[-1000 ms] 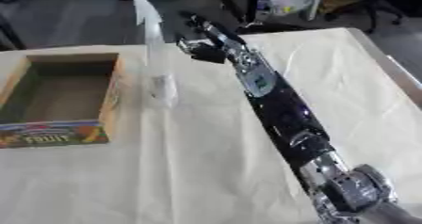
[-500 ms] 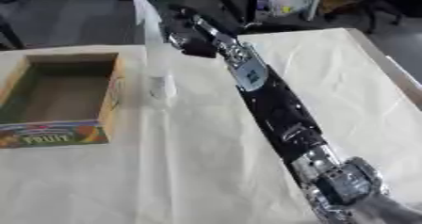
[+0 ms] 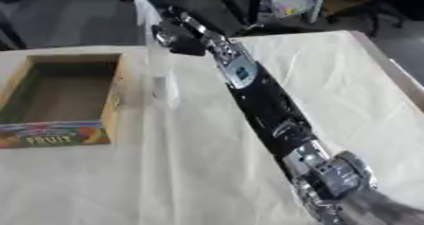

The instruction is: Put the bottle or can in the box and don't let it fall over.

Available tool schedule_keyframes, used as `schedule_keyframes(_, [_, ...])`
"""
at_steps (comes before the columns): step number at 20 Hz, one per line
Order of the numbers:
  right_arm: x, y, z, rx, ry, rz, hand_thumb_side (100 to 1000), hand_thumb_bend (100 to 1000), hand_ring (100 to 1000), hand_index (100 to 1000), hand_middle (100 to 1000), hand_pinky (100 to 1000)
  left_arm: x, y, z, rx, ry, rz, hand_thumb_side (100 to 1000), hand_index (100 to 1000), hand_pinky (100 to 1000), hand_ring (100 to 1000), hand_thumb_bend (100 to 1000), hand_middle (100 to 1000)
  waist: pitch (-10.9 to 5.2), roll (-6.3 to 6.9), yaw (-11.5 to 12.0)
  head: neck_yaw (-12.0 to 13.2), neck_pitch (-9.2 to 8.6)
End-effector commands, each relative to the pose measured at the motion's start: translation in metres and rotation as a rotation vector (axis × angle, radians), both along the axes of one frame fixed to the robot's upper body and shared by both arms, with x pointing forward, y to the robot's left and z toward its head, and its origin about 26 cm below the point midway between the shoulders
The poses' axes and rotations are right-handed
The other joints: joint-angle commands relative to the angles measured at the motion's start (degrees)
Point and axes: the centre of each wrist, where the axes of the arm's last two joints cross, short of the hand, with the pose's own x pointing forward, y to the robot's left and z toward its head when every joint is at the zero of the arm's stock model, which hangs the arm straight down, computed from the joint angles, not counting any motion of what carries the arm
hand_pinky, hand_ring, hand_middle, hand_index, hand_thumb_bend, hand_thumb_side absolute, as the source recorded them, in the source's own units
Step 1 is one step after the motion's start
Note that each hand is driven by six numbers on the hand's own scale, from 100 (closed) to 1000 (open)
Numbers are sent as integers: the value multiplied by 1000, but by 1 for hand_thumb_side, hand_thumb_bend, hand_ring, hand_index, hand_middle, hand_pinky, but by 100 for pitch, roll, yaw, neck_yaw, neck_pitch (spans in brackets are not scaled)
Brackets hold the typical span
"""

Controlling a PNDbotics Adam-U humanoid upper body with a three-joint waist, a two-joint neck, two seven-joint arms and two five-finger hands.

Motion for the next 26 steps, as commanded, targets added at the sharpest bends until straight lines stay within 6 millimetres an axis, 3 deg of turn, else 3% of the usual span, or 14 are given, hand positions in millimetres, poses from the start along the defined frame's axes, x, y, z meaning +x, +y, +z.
schedule_keyframes(1, [3, 1, 17, -3, -41, -1, 553, 100, 1000, 1000, 1000, 969, 2, -3, 9, 5, -29, -20, 594, 803, 695, 644, 621, 604, -61, 9, 22, -70, -60])
schedule_keyframes(26, [6, -2, 26, 32, -14, -14, 587, 100, 1000, 1000, 1000, 974, 9, -15, 19, 0, -60, -79, 592, 803, 694, 643, 625, 602, 98, -61, 358, -426, -222])
